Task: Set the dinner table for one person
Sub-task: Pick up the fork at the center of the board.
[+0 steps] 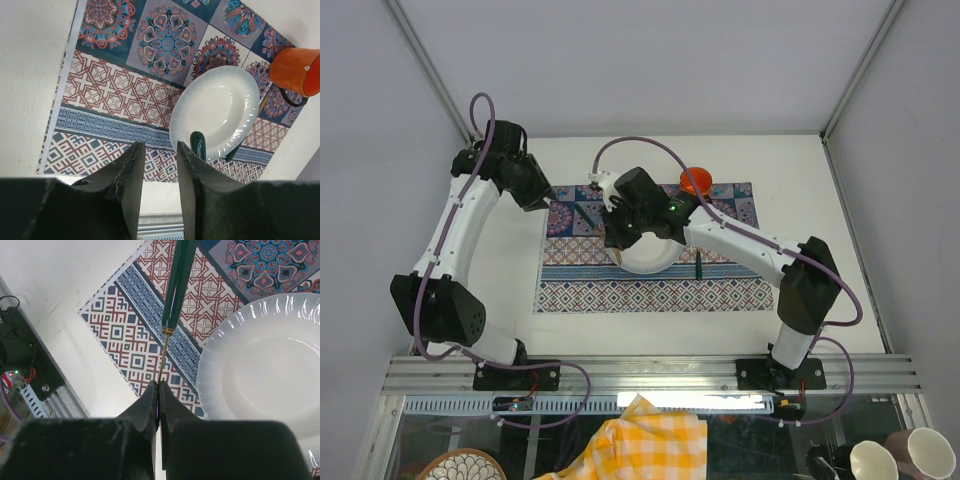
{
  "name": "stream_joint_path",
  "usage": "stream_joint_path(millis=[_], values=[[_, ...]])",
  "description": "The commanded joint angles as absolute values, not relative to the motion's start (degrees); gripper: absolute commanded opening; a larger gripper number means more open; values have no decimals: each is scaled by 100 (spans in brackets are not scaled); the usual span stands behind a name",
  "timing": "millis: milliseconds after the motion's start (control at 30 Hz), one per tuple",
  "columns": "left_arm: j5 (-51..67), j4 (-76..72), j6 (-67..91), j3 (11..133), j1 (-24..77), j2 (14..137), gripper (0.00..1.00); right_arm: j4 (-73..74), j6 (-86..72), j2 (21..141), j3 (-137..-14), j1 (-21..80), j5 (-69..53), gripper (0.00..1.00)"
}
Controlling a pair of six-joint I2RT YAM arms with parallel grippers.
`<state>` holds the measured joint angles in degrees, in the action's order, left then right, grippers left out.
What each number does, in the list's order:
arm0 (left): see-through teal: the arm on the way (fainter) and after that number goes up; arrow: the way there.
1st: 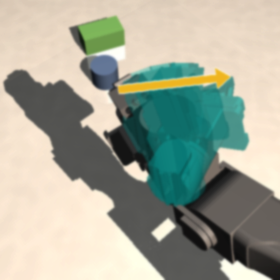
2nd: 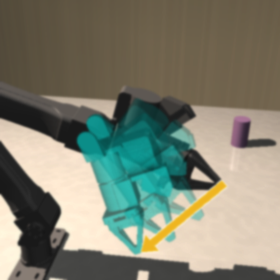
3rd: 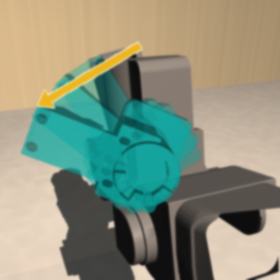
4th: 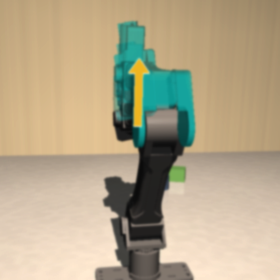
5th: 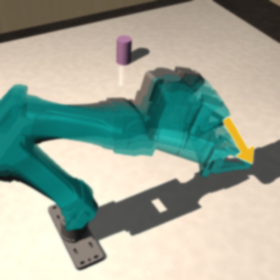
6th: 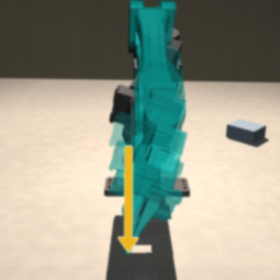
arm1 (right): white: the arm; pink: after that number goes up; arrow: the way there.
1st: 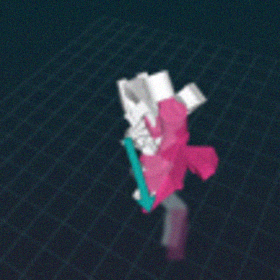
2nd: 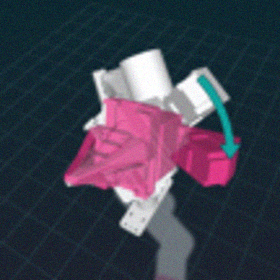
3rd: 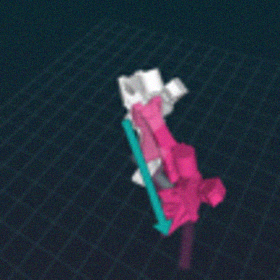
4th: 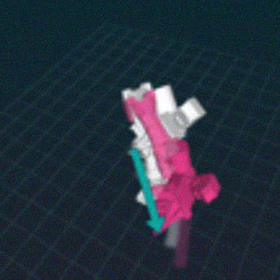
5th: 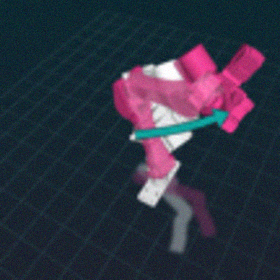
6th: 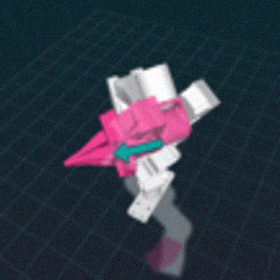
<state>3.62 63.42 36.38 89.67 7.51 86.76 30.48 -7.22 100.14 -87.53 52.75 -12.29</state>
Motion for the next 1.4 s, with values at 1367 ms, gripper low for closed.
stream_joint_path(millis=[1367], values=[[5564, 5943, 2873, 8347, -381, 10080, 57, 1057, 4580, 6403, -5104, 6780, 2977, 0]])
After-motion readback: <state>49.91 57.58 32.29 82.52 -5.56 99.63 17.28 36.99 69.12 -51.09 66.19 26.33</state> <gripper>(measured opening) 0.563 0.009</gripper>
